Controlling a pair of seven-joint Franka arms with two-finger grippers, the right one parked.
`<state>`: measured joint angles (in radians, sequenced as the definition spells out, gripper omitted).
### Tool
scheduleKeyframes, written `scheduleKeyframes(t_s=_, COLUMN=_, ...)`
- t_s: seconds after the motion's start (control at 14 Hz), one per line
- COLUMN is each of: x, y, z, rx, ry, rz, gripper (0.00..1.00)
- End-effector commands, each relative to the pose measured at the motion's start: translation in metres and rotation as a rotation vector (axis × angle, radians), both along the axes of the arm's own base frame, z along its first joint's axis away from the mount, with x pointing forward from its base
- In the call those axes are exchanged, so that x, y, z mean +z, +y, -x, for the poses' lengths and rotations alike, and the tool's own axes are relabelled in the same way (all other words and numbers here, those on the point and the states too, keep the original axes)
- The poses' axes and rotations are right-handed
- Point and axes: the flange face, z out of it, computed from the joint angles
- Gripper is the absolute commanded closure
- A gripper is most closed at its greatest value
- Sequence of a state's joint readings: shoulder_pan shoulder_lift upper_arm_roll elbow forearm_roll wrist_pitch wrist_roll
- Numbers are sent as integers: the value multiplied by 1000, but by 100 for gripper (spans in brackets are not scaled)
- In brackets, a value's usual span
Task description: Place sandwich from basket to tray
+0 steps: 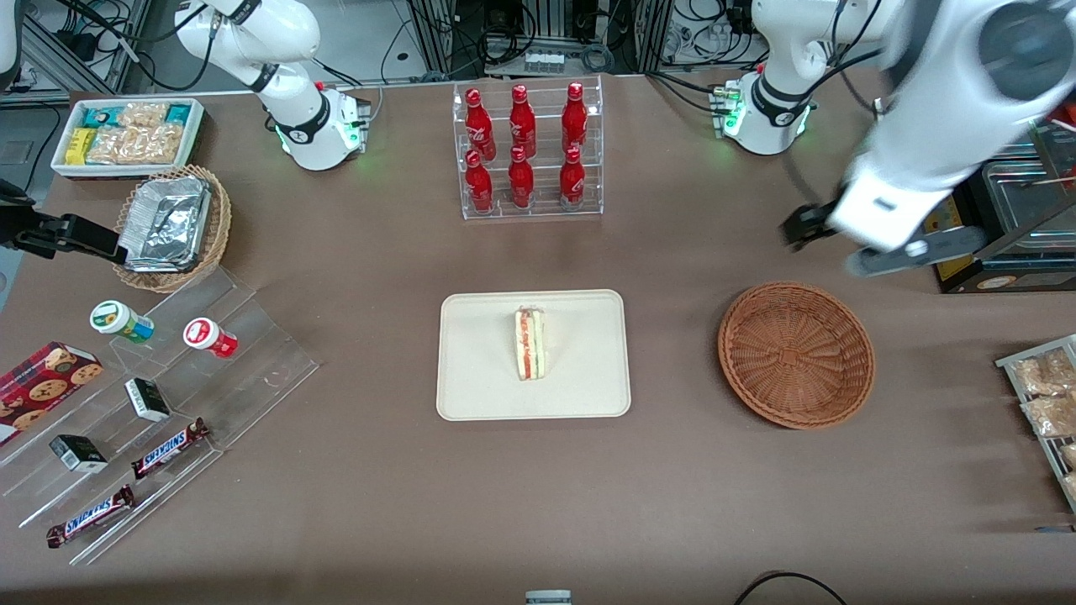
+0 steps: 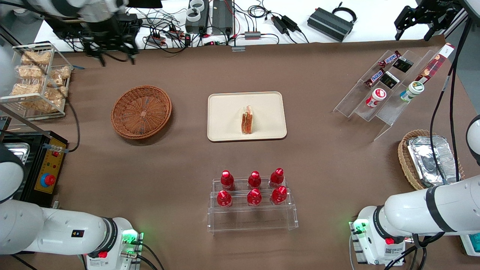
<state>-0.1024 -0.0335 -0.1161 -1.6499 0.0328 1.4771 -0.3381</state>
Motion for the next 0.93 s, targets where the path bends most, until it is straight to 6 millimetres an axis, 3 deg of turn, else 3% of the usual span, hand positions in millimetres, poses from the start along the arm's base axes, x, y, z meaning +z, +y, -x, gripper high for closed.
scheduleKeyframes(t_s=0.0, x=15, y=45, z=21, rx=-61, ry=25, rz=55, gripper=0)
scheduleKeyframes(t_s=0.14, x=27, y=80, z=29, rx=-93, ry=27, rz=91, gripper=0)
scheduleKeyframes(t_s=0.36, x=30, y=126, z=28, rx=-126, ry=19, rz=115, gripper=0)
scheduleKeyframes(t_s=0.57, x=23, y=126, z=11, rx=-126, ry=24, rz=111, gripper=0)
scheduleKeyframes(t_s=0.71, x=28, y=108, z=4, rx=-158, ry=14, rz=98, gripper=0)
scheduleKeyframes(t_s=0.86, x=26, y=109, z=0, rx=-161, ry=19, rz=94, gripper=0)
